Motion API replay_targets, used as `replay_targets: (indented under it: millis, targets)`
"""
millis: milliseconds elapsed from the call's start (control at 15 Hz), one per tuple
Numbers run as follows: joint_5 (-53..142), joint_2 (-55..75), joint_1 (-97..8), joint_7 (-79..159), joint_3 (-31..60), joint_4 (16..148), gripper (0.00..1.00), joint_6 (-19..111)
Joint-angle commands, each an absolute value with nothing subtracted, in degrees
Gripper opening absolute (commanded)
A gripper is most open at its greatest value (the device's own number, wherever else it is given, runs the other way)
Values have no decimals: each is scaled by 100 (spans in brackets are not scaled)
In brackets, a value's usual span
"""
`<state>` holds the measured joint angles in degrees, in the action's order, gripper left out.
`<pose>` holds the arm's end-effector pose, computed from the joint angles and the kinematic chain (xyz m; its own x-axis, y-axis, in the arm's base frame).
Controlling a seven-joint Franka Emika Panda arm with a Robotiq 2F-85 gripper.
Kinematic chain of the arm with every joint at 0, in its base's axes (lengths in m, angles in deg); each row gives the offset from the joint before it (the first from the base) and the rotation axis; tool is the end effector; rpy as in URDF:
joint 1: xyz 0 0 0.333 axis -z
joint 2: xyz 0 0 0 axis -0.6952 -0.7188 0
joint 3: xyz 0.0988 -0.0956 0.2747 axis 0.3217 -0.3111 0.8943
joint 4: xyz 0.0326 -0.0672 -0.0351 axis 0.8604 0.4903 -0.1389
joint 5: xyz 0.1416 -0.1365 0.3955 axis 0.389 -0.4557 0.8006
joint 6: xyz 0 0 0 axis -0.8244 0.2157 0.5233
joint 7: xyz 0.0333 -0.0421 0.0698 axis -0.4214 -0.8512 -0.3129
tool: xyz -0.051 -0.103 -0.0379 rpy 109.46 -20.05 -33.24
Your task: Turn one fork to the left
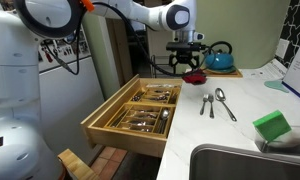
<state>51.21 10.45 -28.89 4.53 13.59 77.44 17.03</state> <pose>0.6594 -0.2238 0.4604 0.9826 0.1809 0.0419 0.1820 -0.9830 -0.0238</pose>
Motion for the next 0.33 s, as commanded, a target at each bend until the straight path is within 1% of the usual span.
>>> replay_targets:
  millis: [0,267]
  targets:
    - [5227,1154,-2971,544,1318,7791,100,1683]
    - [5313,1377,-3042,688,1313,7965,100,1676]
